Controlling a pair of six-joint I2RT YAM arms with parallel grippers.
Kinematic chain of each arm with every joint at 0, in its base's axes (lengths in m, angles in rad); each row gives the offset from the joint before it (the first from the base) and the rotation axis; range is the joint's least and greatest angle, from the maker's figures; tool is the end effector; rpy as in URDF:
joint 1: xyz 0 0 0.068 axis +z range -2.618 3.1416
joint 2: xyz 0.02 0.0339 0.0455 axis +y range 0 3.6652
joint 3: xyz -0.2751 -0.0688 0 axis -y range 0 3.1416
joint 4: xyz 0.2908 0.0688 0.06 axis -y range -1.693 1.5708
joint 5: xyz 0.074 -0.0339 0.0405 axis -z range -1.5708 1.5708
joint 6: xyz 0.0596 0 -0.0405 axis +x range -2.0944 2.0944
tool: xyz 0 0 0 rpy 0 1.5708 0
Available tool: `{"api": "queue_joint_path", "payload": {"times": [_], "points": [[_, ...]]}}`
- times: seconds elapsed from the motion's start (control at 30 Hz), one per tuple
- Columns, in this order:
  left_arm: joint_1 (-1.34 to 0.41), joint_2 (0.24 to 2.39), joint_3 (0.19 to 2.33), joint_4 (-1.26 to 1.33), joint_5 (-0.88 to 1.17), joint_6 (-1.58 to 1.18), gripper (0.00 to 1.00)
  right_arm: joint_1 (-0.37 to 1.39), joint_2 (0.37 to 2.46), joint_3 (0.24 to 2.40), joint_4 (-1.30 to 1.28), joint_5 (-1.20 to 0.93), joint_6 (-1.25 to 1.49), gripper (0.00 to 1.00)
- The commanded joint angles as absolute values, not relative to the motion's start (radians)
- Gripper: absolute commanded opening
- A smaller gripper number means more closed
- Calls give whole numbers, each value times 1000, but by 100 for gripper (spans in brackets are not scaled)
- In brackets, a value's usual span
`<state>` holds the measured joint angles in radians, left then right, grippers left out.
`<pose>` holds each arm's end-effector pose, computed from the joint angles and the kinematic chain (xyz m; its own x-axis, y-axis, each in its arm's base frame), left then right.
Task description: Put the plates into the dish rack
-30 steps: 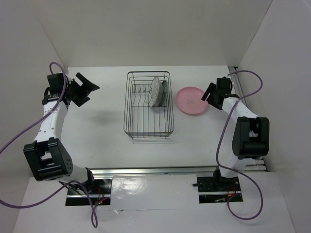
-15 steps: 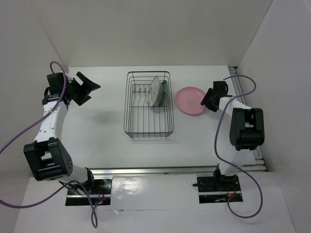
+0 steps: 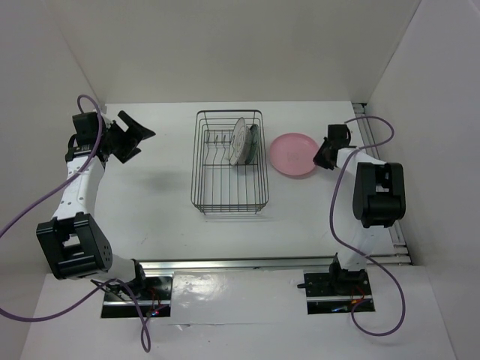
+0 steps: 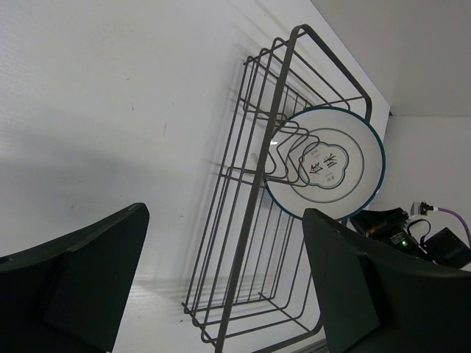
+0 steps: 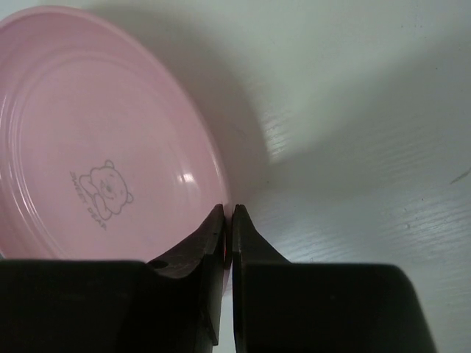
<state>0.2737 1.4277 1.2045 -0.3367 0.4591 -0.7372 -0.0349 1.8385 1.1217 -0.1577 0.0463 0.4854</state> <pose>0.3784 0.0788 0.3123 -0.4587 -0.7547 -0.4691 -0.2555 0.6176 -0.7438 0.4367 -0.0180 0.1305 -0.6481 0.4890 -0.5839 0.4148 0.8696 0.2678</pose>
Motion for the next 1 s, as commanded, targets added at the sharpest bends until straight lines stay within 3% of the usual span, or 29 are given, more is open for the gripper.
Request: {"api": "queue_joint_path", "payload": {"times": [0.0, 0.3, 0.53, 0.97], "points": [[279, 1405, 1204, -307, 482, -738, 100, -17, 1835, 1157, -198, 129, 468, 0], [279, 1405, 1204, -307, 482, -738, 100, 26, 1735, 1255, -336, 363, 479, 0], [279, 1405, 1204, -307, 482, -738, 100, 74, 1660, 1497, -472, 570, 434, 0], [279, 1396, 1204, -316, 443, -738, 100, 540, 1670, 1902, -634, 1293, 264, 0]]}}
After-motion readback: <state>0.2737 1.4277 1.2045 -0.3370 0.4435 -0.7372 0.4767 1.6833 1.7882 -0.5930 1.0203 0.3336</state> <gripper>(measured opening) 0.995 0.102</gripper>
